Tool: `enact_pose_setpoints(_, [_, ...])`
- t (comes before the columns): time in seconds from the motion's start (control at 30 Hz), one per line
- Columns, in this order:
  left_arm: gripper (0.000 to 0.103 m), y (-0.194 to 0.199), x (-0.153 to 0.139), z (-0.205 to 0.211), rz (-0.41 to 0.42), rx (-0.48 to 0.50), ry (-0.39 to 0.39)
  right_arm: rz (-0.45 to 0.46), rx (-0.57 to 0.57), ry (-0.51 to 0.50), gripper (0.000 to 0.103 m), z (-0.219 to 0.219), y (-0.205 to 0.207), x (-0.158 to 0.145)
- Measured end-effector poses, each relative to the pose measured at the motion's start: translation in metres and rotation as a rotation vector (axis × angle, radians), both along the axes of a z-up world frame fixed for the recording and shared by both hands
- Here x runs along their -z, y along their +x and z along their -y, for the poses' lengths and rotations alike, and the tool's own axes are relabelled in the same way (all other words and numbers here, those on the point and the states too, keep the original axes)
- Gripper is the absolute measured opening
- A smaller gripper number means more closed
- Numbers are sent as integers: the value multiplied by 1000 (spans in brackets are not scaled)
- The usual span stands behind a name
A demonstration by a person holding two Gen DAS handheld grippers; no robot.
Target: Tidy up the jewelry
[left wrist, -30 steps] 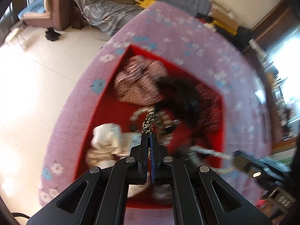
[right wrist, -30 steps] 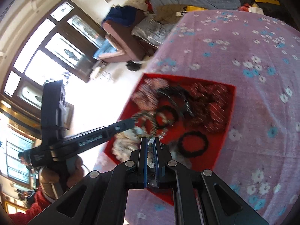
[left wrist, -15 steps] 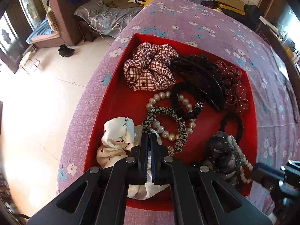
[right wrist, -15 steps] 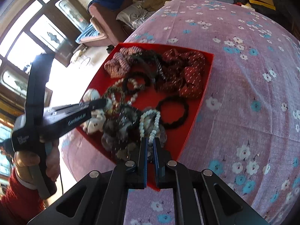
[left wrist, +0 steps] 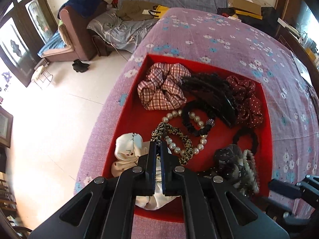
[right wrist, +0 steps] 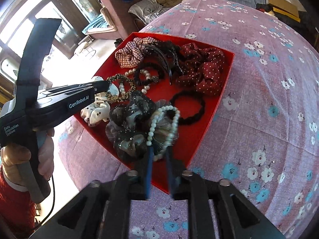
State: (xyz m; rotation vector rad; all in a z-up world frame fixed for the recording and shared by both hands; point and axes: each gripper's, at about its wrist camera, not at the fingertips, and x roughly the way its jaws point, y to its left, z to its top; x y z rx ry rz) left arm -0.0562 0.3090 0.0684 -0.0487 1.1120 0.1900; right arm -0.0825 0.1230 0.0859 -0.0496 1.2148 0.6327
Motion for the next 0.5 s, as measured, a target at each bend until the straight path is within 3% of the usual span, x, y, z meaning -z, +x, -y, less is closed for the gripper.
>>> enact_pose_setpoints(0.03, [5, 0, -3, 1, 4, -2, 4, 11, 2, 4, 40, 1, -1, -2])
enact_pose_setpoints(0.13, [13, -3, -10, 4, 17, -15, 23, 36, -2, 10, 40, 3, -4, -8])
enact_pose_setpoints(0.2, [25, -5, -15, 6, 28, -22, 33, 50, 2, 19, 40, 4, -5, -11])
enact_pose_setpoints(0.5, [28, -11, -30, 14, 56, -52, 72, 91, 42, 49, 40, 20, -1, -23])
